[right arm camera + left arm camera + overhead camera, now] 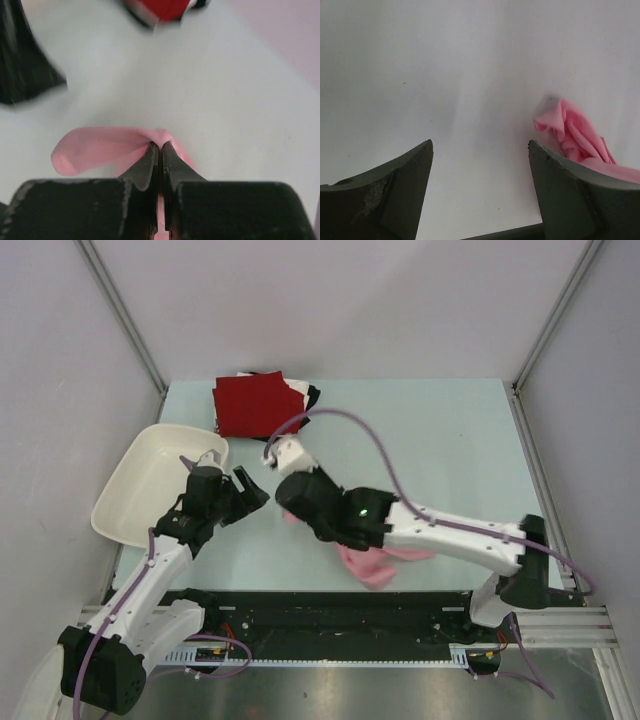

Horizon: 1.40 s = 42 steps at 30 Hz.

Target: Fold and stack the t-shirts

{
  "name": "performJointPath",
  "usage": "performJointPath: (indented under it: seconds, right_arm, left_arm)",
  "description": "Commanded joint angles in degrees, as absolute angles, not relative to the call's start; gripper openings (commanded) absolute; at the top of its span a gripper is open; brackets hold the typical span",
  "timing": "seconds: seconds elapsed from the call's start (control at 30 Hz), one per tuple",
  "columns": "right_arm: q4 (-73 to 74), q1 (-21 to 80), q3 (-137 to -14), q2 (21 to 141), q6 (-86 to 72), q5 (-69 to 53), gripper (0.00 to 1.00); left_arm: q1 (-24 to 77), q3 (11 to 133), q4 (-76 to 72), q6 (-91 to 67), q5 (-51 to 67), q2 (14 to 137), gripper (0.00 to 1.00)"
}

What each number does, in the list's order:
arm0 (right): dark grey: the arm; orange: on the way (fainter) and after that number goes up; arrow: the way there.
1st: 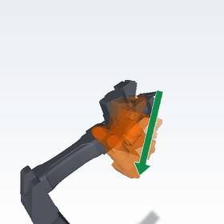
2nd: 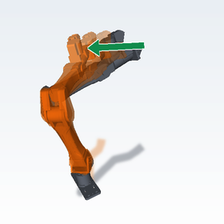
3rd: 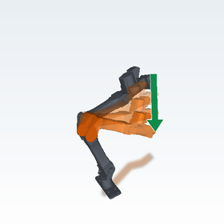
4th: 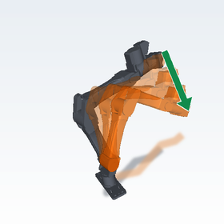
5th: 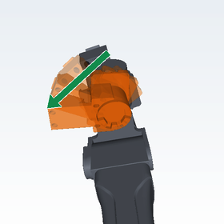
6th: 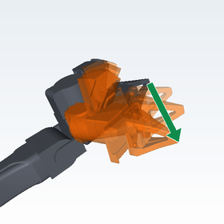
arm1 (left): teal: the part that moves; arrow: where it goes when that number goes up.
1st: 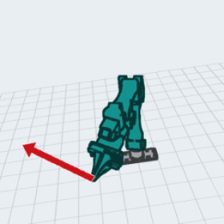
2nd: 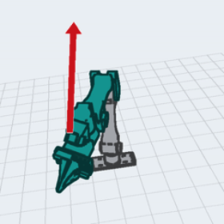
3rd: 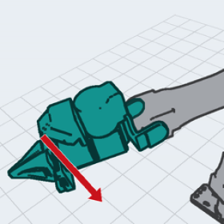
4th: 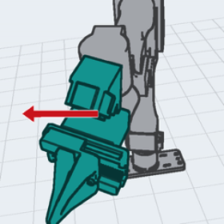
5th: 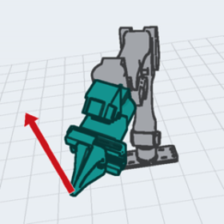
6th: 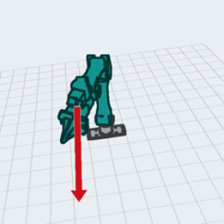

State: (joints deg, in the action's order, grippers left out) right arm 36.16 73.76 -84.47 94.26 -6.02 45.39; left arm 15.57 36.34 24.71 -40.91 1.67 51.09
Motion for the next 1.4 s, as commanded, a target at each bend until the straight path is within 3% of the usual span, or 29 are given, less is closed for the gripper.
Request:
performJointPath:
  seconds: [0.0, 0.13, 0.23, 0.43, 0.53, 0.57, 0.63, 0.67, 0.7, 0.73, 0.9, 1.13, 1.23, 1.37]
  right_arm:
    - [33.8, 73.7, -103.4, 82.9, 8.7, 60.4, 0.0]
    - [30.5, 73.0, -113.9, 82.4, 18.5, 67.0, 0.0]
    - [28.4, 73.4, -113.2, 79.7, 20.2, 68.7, 0.0]
    - [27.6, 71.4, -101.4, 71.1, 16.2, 77.2, 0.0]
    - [44.2, 67.5, -94.8, 67.4, 3.8, 80.4, 0.0]
    - [50.7, 65.4, -94.2, 67.1, -9.2, 79.0, 0.18]
    - [65.9, 55.2, -94.1, 66.4, -19.0, 73.9, 0.49]
    - [67.6, 51.8, -93.7, 65.8, -22.9, 70.3, 0.77]
    - [66.7, 47.6, -92.1, 65.1, -22.7, 68.5, 0.92]
    - [65.1, 46.8, -91.3, 64.2, -21.5, 66.3, 0.99]
    - [60.6, 47.7, -90.5, 63.6, -19.6, 54.8, 1.0]
    - [66.1, 59.3, -87.4, 69.6, -28.0, 46.8, 1.0]
    - [64.6, 59.2, -79.7, 69.0, -33.3, 38.4, 1.0]
    - [64.6, 60.4, -65.9, 64.2, -45.2, 38.0, 1.0]
  left_arm:
    - [15.7, 38.8, 23.9, -40.8, 1.5, 49.7, 0.82]
    - [15.7, 38.2, 23.9, -41.4, 1.5, 48.3, 0.82]
    - [15.7, 38.2, 24.3, -41.4, 1.5, 47.6, 0.82]
    - [15.6, 38.8, 25.2, -41.0, 1.6, 47.3, 0.83]
    - [15.7, 38.7, 25.2, -40.8, 1.4, 46.9, 0.83]
    - [15.7, 38.6, 25.3, -40.6, 1.1, 46.8, 0.83]
    - [15.7, 38.5, 25.4, -40.5, 0.9, 47.1, 0.83]
    - [15.7, 38.4, 25.2, -40.4, 1.1, 47.3, 0.83]
    - [15.7, 38.2, 25.1, -40.5, 1.2, 47.5, 0.83]
    - [15.7, 38.0, 25.0, -40.6, 1.2, 47.5, 0.83]
    - [15.8, 36.7, 22.8, -41.8, 3.2, 48.1, 0.82]
    - [18.0, 37.3, 20.3, -41.4, 4.8, 54.5, 0.81]
    - [20.0, 39.0, 20.3, -40.5, 4.4, 59.2, 0.81]
    - [21.1, 40.5, 19.3, -40.7, 5.4, 61.8, 0.8]
